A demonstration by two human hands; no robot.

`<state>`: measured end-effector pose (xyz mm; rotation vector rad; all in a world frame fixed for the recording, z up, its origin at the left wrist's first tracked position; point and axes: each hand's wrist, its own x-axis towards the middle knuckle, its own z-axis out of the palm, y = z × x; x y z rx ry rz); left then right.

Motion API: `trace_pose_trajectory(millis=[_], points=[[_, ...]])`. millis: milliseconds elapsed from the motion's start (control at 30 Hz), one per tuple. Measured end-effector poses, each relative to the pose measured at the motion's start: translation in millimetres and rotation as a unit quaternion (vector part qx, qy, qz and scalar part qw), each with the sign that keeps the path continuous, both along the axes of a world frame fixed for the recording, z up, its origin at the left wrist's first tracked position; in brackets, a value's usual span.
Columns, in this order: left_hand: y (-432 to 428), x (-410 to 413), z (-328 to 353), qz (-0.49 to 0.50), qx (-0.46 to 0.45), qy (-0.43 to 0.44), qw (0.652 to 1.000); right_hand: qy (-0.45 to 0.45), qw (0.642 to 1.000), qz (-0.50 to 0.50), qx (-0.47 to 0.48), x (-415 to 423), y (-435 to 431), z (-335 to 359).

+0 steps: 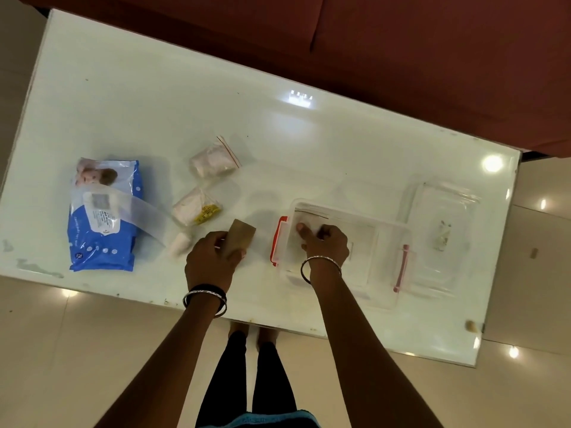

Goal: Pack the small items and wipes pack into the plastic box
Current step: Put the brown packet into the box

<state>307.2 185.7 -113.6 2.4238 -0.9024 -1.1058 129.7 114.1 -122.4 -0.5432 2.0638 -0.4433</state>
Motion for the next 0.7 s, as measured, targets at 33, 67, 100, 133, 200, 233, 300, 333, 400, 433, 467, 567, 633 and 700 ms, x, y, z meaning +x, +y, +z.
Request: trace_pose_trajectory(millis=[33, 67, 100, 133, 200, 233, 300, 333, 400, 433, 467, 567, 633, 700], points=[[0.3, -1.8, 4.9, 0.019, -0.014, 0.012, 1.000, -0.013, 1.000, 0.001, 0.004, -1.0, 0.7, 0.0], [0.1, -3.9, 11.1, 0.039, -0.032, 0.025, 0.998, -0.020, 1.000, 0.008, 0.008, -2.9, 1.7, 1.4], [-0.3, -5.9, 18.5, 0.056, -0.052, 0.040, 0.996, -0.018, 1.000, 0.020, 0.013, -5.5, 3.3, 4.5], [-0.7, -7.7, 27.5, 0.070, -0.073, 0.055, 0.993, -0.007, 0.999, 0.031, 0.015, -8.9, 6.1, 9.4], [-0.9, -10.9, 47.5, 0.084, -0.111, 0.090, 0.986, 0.029, 0.999, 0.039, 0.006, -19.0, 14.5, 22.9], [-0.8, -13.0, 57.7, 0.077, -0.125, 0.109, 0.983, 0.034, 0.999, 0.028, -0.006, -24.9, 19.2, 32.2], [-0.4, -19.4, 77.4, 0.024, -0.138, 0.148, 0.979, -0.019, 0.999, 0.000, -0.038, -37.9, 28.6, 53.7], [-0.6, -23.9, 85.9, -0.023, -0.140, 0.155, 0.978, -0.078, 0.996, -0.003, -0.053, -43.7, 33.1, 64.1], [-2.6, -36.7, 97.1, -0.139, -0.138, 0.137, 0.971, -0.205, 0.975, 0.035, -0.081, -53.3, 42.1, 84.0], [-4.7, -44.0, 99.4, -0.189, -0.132, 0.130, 0.964, -0.245, 0.963, 0.070, -0.090, -57.4, 46.0, 91.0], [-7.5, -51.5, 100.1, -0.227, -0.121, 0.129, 0.958, -0.258, 0.955, 0.107, -0.096, -60.8, 49.7, 95.8], [-14.9, -70.4, 97.1, -0.311, -0.090, 0.111, 0.940, -0.194, 0.951, 0.215, -0.109, -68.9, 54.4, 98.0], [-16.0, -77.1, 92.8, -0.305, -0.104, 0.091, 0.942, -0.180, 0.962, 0.184, -0.094, -75.5, 54.4, 90.1], [-13.7, -77.7, 88.8, -0.229, -0.134, 0.064, 0.962, -0.167, 0.978, 0.099, -0.077, -82.7, 51.3, 80.9]])
